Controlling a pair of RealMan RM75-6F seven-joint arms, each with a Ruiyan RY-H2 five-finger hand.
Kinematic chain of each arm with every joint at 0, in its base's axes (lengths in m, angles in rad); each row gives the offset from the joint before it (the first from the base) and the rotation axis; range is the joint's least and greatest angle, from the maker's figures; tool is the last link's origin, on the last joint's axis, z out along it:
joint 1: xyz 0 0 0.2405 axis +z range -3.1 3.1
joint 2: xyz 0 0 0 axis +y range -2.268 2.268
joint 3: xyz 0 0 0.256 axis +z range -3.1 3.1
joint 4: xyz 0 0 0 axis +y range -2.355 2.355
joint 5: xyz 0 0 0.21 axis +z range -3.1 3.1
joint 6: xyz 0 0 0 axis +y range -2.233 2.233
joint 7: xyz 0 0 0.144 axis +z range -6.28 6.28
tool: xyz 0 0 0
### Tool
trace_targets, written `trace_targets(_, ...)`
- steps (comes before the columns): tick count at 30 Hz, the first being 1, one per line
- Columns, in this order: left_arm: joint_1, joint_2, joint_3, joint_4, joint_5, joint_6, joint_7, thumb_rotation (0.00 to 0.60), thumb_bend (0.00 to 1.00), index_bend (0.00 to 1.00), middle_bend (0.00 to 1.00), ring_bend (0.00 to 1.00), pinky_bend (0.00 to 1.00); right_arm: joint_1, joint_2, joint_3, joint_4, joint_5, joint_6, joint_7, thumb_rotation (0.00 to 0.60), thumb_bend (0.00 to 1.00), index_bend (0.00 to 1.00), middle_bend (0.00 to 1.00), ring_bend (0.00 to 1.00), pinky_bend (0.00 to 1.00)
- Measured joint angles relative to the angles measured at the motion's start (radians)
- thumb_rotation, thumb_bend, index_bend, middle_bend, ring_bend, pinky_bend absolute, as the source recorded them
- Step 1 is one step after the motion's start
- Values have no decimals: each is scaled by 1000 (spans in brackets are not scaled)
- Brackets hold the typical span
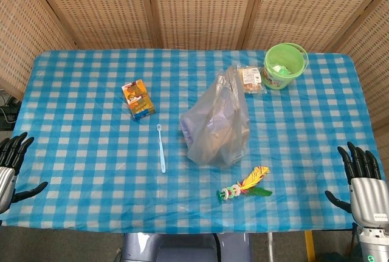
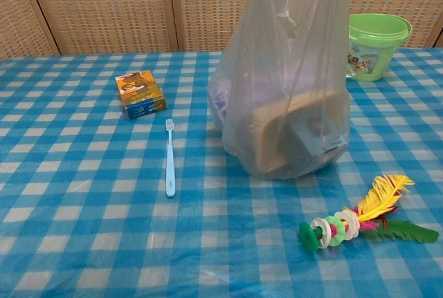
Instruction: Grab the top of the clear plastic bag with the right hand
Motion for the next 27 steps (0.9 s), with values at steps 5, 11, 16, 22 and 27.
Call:
trace_targets(5, -1, -1, 0, 0, -4, -7, 2, 600, 0, 0, 0, 0, 0, 3, -2, 1, -1, 1, -6, -5, 600, 0, 0, 0, 0, 0)
trace_targets(11, -12, -3, -14, 4, -36, -31, 4, 600, 0, 0, 0, 0, 0, 44, 38, 15, -34, 6, -71, 93, 600, 0, 0, 0, 0, 0)
trace_targets(16, -29, -14, -32, 12, -66, -60, 23, 600, 0, 0, 0, 0, 0, 116, 114, 44, -75, 5, -174, 306, 600, 0, 0, 0, 0, 0)
trace_targets(22, -41, -29, -52, 29, -96, -76, 19, 600, 0, 0, 0, 0, 0, 248, 217, 106, -109, 4, -330, 676, 600, 0, 0, 0, 0, 0)
trace_targets(27, -50, -34, -65, 37, -122, -92, 15, 600, 0, 0, 0, 0, 0, 393, 287, 166, -112, 17, -506, 952, 600, 0, 0, 0, 0, 0)
